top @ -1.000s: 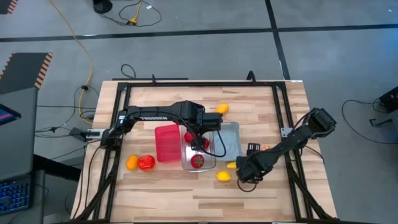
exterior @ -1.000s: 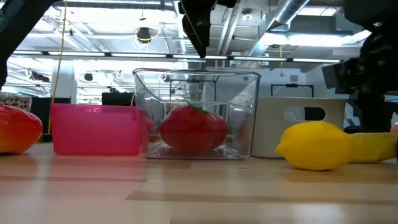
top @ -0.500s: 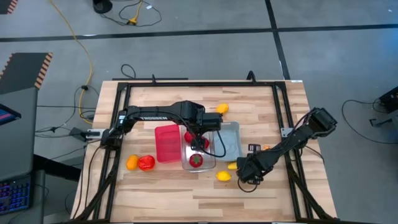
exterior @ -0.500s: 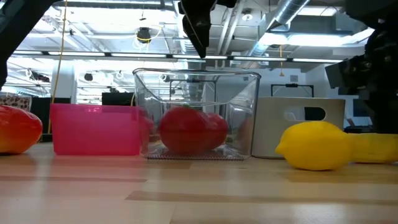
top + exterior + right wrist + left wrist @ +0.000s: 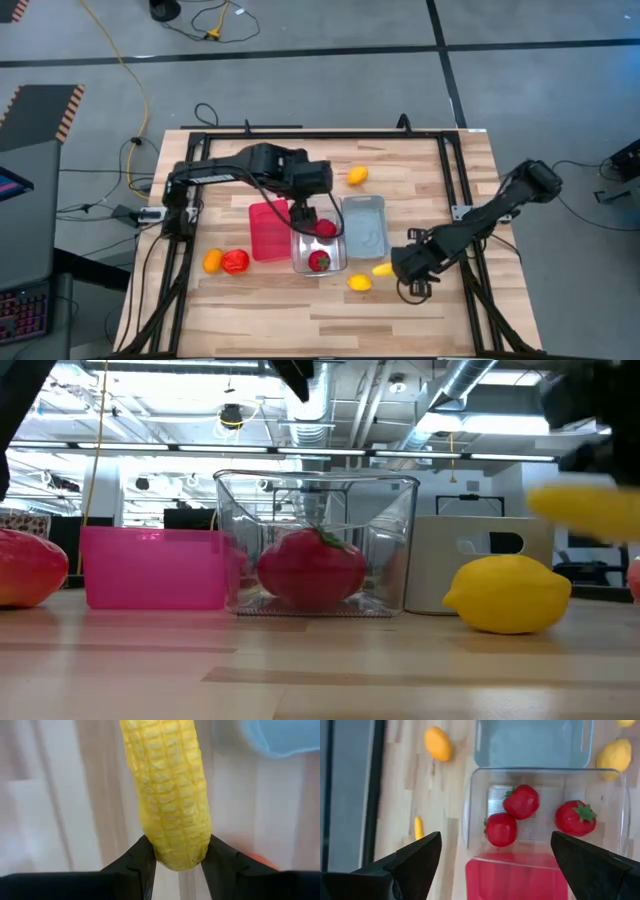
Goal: Sort produce into baskets
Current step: Put the bottom yellow corn into the gray bin
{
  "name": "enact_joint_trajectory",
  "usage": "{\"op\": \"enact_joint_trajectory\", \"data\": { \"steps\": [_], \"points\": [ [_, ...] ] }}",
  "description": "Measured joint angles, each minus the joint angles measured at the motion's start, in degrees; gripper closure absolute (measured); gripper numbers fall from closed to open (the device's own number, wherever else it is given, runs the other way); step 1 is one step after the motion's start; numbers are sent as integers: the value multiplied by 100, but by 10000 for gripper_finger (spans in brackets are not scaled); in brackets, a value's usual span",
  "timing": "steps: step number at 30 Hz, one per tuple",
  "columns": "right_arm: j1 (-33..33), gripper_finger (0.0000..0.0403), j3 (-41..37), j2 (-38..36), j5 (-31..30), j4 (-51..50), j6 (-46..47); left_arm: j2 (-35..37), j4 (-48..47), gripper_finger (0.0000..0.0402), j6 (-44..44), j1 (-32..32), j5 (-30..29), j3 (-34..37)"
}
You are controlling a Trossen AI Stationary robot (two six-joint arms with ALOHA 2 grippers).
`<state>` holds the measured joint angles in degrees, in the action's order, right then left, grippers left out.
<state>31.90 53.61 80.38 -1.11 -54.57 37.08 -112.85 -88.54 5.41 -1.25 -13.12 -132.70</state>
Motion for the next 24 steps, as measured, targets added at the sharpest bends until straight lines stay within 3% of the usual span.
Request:
{"op": "enact_joint_trajectory", "data": {
  "steps": [5,11,18,24],
  "points": [
    [-87,240,137,-714,-55,-43,-2,316,-139,38,271,-72,-339,74],
    [-330,240,142,-1264,-1080,286,-22,757,-105,38,575,-254,-438,538],
    [-856,236,142,-1127,-1401,972,-602,1278,-97,38,1225,-567,-712,1688],
    [-1234,221,142,-723,-1401,1417,-1165,1848,-97,38,2037,-839,-336,2853]
  ]
}}
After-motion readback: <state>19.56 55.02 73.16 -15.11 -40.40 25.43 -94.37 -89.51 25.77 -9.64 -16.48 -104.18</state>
